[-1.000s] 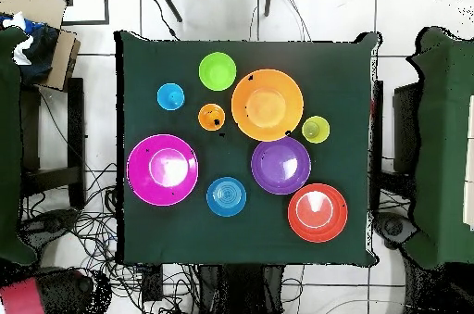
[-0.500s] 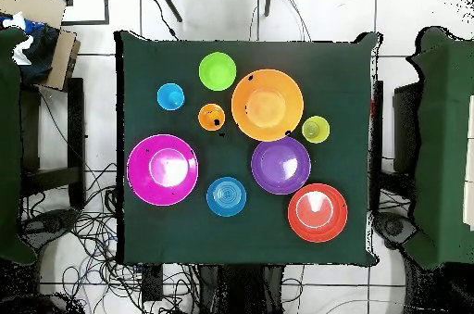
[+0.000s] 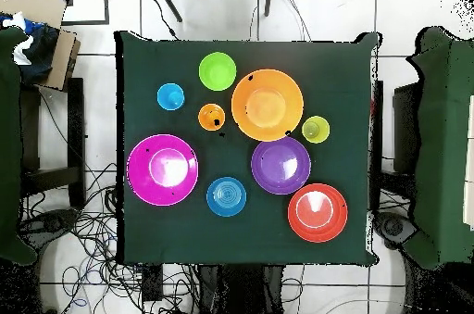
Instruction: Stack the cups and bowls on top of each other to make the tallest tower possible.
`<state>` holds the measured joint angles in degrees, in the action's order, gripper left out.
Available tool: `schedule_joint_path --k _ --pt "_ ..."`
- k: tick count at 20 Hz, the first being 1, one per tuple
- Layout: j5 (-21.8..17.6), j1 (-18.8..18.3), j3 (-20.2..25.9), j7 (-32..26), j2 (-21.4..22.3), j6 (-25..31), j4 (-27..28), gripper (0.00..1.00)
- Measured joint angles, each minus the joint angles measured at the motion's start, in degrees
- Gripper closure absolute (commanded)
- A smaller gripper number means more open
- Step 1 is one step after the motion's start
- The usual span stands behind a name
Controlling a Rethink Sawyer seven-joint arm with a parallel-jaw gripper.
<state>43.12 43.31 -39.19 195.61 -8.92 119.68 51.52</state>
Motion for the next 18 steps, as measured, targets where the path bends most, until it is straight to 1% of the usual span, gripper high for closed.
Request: schedule_joint_path --k 2,8,10,11,14,18 --pt "-0.02 0.18 -0.54 -0.47 1.21 -0.73 -2.87 1.00" --pt "0.04 0.87 -1.71 -4.83 4.25 -2.01 -9.94 1.00" --pt "0.06 1.44 -2.68 -7.69 5.97 -3.36 -14.05 1.00" --pt "0.14 1.98 -3.59 -10.26 7.43 -4.61 -17.69 1.00" --pt "0.28 2.63 -4.44 -13.19 8.98 -5.91 -21.65 1.00" --pt "0.85 3.73 -6.38 -18.69 11.67 -8.16 -28.58 1.00"
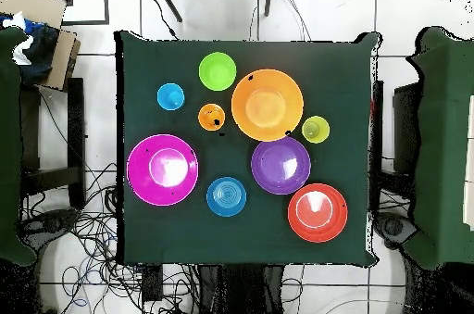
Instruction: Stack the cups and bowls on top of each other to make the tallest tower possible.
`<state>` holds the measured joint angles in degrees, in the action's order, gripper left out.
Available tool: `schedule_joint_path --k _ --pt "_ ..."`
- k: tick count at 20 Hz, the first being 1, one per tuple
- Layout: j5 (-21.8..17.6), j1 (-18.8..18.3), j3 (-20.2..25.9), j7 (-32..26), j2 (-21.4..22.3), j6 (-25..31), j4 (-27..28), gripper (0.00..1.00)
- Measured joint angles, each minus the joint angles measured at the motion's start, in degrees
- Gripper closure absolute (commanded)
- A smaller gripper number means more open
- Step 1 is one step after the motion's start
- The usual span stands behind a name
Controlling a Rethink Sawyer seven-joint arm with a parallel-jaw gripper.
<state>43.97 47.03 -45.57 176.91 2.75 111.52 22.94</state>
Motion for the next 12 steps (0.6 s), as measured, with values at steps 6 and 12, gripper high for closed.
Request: schedule_joint_path --k 6,12 --pt "1.32 0.48 -2.41 -5.70 2.88 -2.18 -7.03 1.00" --pt "4.79 0.22 -5.93 -9.28 4.64 -2.51 -11.92 1.00"
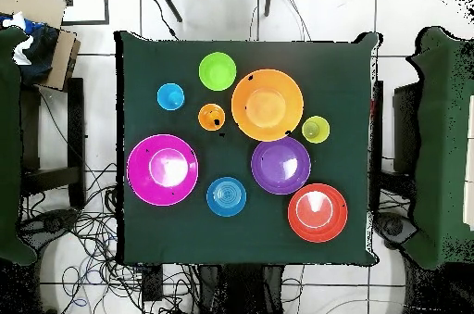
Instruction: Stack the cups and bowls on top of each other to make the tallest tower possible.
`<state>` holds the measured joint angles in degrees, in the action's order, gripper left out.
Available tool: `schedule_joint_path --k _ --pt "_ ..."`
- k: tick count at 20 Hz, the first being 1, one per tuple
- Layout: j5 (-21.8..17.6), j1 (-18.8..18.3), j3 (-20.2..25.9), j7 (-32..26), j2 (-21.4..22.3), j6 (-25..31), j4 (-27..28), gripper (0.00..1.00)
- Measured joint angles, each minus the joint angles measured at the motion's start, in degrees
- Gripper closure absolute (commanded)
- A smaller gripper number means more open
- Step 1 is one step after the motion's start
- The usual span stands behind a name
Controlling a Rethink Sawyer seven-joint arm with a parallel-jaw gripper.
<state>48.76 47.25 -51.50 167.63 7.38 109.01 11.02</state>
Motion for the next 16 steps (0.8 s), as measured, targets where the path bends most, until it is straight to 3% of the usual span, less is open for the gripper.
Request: schedule_joint_path --k 10,16 --pt "10.94 -1.98 -10.39 -1.71 0.92 -3.40 -3.79 1.00" --pt "23.90 -6.83 -24.24 -4.74 1.94 -4.22 -3.80 1.00"
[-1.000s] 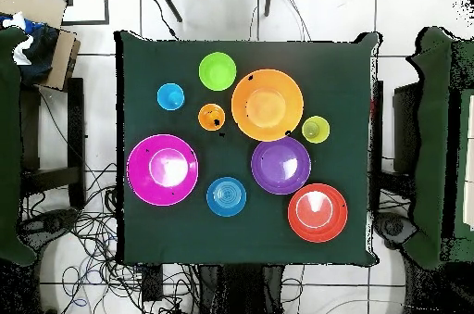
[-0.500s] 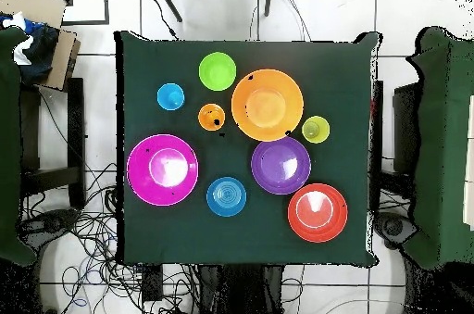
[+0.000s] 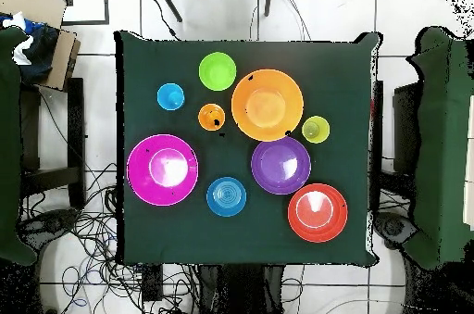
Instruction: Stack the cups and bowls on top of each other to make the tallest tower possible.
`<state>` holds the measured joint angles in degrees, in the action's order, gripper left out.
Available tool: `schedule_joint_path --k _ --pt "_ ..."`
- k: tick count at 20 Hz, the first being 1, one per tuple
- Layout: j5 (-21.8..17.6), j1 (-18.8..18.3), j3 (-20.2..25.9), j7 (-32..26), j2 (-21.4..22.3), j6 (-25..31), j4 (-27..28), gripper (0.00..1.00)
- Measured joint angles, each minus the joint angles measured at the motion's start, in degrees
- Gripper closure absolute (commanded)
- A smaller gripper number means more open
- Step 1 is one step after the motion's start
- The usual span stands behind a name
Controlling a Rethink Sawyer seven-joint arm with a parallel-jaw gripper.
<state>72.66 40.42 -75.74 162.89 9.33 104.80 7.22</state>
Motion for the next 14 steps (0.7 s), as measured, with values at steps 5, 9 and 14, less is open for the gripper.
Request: schedule_joint_path --k 5,9,14 --pt "15.48 -4.28 -13.13 -7.76 2.02 0.00 -1.16 1.00" --pt "33.23 -8.04 -27.54 -15.40 4.24 0.00 -2.99 1.00" --pt "51.67 -11.25 -43.11 -21.82 6.45 0.01 -5.74 1.00"
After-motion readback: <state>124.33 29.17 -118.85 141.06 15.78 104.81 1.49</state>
